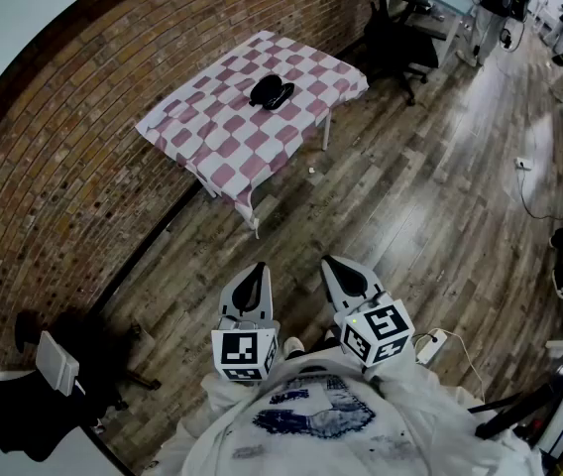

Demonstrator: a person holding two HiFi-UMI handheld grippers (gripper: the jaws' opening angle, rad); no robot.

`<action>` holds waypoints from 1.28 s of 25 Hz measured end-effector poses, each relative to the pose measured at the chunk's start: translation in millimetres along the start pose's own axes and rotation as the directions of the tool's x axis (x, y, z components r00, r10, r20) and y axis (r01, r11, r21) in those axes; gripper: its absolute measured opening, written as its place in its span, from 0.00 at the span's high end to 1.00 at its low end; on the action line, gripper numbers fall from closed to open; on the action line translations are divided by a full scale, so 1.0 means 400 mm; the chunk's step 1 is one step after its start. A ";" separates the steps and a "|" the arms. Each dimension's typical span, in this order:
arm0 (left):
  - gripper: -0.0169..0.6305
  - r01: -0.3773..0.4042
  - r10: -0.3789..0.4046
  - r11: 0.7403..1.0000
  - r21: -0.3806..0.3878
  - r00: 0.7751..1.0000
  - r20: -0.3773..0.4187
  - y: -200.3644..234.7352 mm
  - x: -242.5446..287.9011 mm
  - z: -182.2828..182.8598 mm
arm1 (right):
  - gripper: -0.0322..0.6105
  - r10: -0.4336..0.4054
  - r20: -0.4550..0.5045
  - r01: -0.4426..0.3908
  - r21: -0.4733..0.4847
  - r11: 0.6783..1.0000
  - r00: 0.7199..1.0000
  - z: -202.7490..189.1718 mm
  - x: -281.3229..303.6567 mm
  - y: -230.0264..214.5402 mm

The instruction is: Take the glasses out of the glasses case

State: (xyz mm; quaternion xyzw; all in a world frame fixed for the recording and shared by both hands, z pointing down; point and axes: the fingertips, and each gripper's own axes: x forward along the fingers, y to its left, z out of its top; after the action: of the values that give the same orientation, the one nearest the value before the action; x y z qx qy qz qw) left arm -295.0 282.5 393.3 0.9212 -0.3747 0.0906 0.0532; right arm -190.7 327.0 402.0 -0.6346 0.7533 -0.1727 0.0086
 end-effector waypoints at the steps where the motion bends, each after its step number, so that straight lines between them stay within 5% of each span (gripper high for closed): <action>1: 0.96 -0.005 0.005 1.000 -0.001 1.000 0.003 -0.015 -0.006 0.006 | 0.93 -0.001 0.000 0.001 -0.003 1.000 1.000 0.004 -0.016 -0.007; 19: 0.96 -0.059 0.059 0.998 0.008 0.998 -0.012 -0.279 0.065 0.014 | 0.93 0.065 0.011 -0.066 0.030 0.997 0.998 0.036 -0.171 -0.210; 32: 0.96 -0.072 0.072 0.997 0.016 0.997 -0.005 -0.261 0.149 0.028 | 0.93 0.070 0.014 -0.070 0.032 0.997 0.997 0.058 -0.134 -0.276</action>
State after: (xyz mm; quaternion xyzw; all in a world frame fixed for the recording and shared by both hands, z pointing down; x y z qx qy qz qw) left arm -178.7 314.6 391.4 0.9072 -0.4068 0.0981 0.0435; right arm -69.7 357.8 398.9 -0.6086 0.7721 -0.1804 0.0296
